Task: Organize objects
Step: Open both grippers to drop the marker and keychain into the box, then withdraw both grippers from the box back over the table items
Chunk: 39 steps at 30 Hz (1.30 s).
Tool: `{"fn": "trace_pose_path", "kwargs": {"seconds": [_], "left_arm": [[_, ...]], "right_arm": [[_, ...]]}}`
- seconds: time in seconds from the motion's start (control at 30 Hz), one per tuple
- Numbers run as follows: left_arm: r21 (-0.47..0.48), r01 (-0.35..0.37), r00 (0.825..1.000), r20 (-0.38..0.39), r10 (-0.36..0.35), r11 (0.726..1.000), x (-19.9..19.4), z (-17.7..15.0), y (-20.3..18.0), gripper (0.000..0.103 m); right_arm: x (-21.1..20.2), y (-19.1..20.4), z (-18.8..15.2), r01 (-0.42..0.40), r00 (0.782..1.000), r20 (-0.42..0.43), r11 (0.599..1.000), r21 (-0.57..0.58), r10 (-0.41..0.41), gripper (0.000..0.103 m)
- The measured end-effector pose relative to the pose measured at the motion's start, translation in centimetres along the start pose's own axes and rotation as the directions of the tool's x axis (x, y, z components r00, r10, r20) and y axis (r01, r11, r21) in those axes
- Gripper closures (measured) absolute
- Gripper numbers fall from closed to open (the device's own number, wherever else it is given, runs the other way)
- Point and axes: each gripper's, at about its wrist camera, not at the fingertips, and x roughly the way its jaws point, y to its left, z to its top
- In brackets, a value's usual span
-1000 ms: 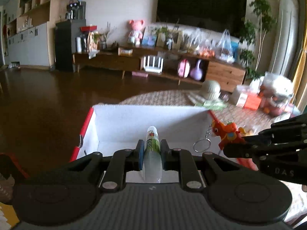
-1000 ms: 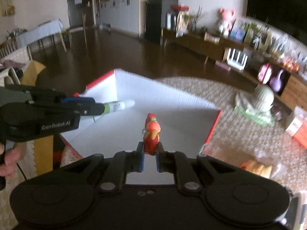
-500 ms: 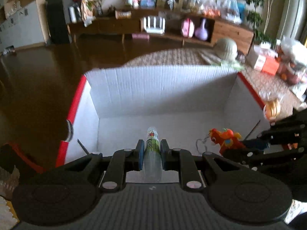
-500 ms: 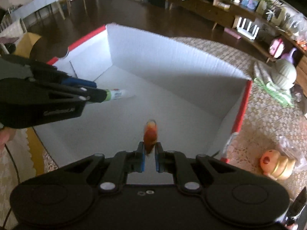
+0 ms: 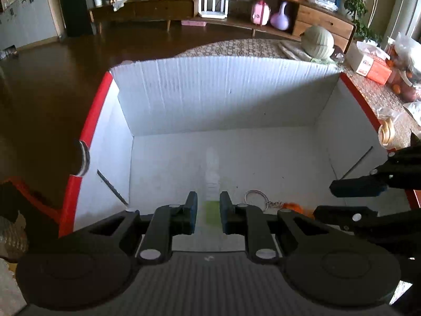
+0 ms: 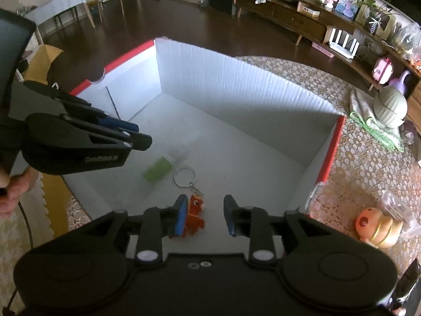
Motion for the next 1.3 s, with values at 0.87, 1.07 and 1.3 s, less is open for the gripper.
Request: {"fn": "trace_pose_path", "kwargs": {"seconds": [0.87,1.07,1.3], "left_arm": [[0.052,0.031,0.967,0.251,-0.043,0.998,-12.2,-2.5,-5.8,0.087],[0.055,0.039,0.958,0.281,-0.053,0.998,-14.2,-4.4,-8.0,0.087],[0.061,0.072,0.950,0.300,-0.087,0.996,-15.6,-6.8,-10.6,0.065]], "right_arm": [[-14.2,-0.4,-7.6,-0.038,0.960,0.279,0.994,0.099,0.009,0.056],[-16.5,-1.3,-11.2,-0.033,0.949,0.315,0.989,0.147,-0.015,0.050],[-18.5,-2.9,-16.0,0.051,0.935,0.330,0.972,0.230,-0.127,0.032]]}}
